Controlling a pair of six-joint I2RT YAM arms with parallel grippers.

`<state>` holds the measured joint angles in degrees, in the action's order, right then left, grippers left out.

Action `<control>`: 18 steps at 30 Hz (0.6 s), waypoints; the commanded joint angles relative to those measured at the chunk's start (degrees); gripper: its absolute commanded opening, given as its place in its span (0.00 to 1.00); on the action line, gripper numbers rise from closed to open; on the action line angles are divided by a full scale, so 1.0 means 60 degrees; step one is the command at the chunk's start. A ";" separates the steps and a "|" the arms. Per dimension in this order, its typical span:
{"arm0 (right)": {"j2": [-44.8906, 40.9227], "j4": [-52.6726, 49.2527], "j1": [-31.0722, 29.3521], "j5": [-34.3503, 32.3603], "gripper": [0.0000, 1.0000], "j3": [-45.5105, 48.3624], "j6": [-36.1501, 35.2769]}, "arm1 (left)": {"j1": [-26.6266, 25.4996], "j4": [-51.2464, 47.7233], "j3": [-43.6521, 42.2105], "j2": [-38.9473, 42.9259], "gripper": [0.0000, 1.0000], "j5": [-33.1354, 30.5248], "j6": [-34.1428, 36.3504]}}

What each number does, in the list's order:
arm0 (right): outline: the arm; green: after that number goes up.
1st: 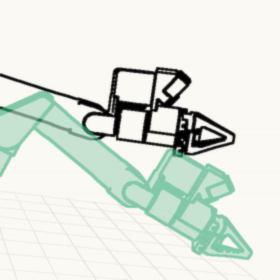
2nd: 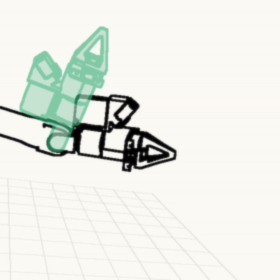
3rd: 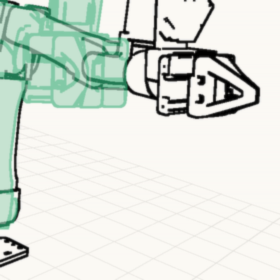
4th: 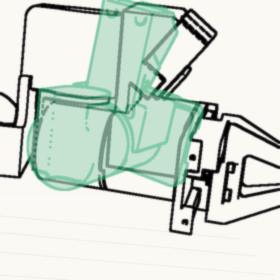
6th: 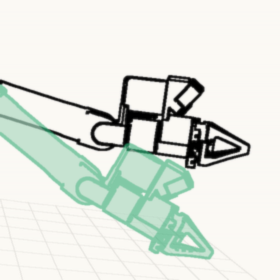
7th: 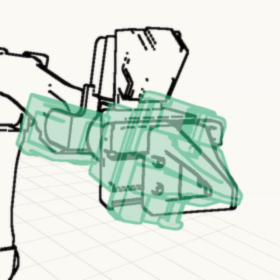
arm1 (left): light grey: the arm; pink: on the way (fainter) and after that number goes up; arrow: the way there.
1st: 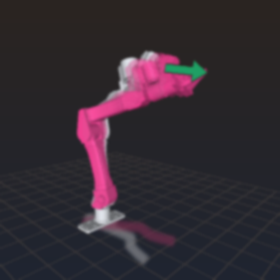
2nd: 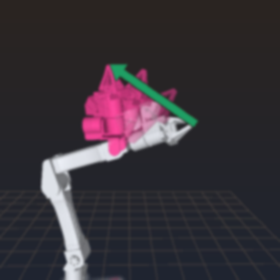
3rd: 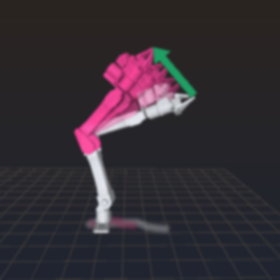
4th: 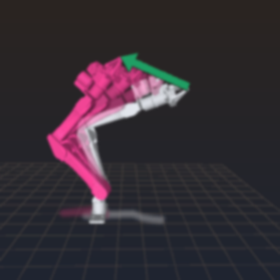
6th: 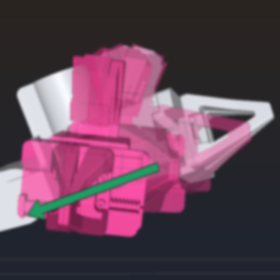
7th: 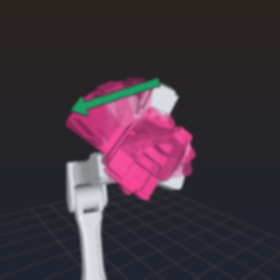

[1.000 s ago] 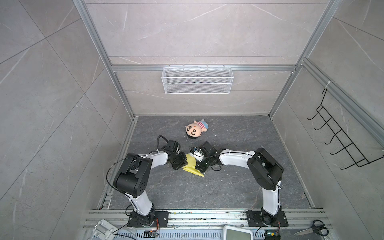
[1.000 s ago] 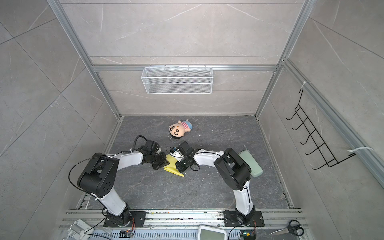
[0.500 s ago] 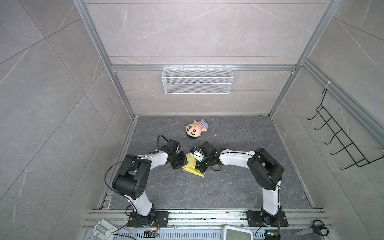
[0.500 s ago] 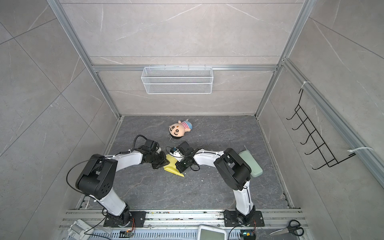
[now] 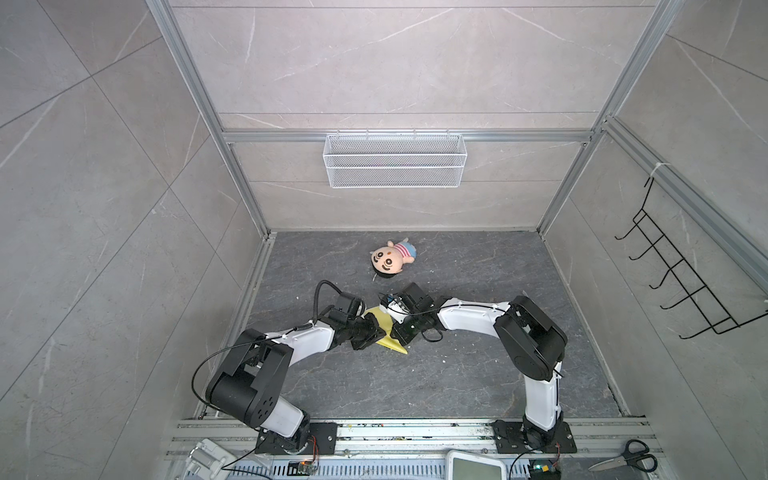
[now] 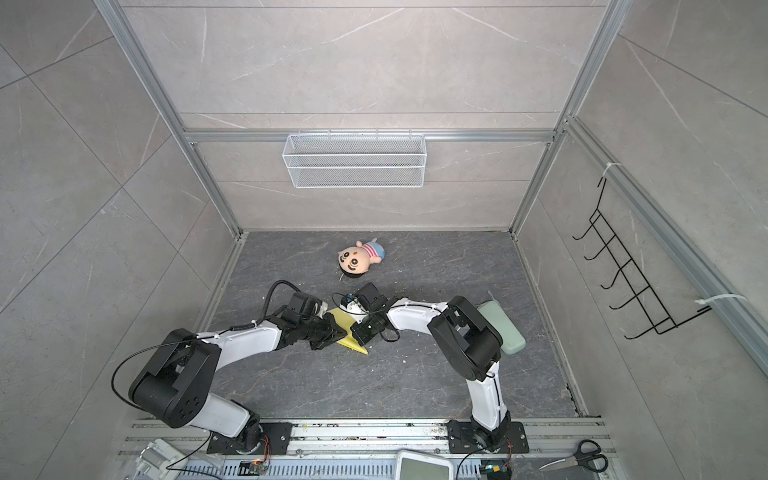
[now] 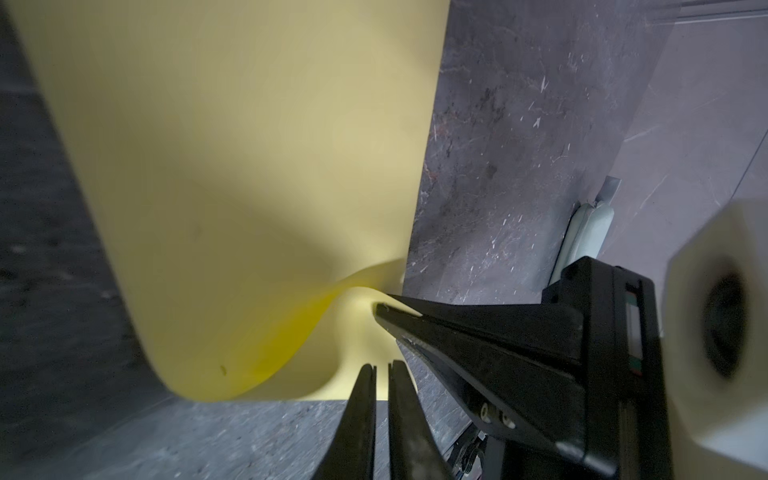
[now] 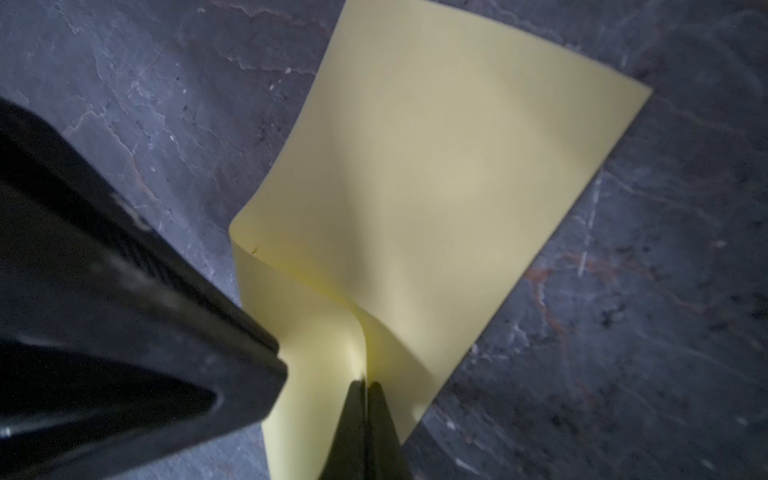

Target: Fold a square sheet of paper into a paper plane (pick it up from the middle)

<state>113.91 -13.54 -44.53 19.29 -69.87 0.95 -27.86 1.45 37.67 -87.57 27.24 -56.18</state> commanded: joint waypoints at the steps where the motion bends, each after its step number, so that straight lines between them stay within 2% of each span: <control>1: 0.0307 -0.0554 0.0069 -0.0300 0.01 0.0103 0.0166 | -0.0087 0.0569 0.0043 -0.0233 0.11 0.0179 -0.0271; 18: 0.0439 -0.0711 0.0102 -0.0296 0.01 -0.0038 0.0189 | -0.0162 0.0285 -0.0400 -0.0588 0.08 -0.0019 -0.0260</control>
<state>114.02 -13.74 -44.42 19.42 -70.00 1.58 -28.62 3.27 35.86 -90.54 27.16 -57.25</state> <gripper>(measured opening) 0.046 0.085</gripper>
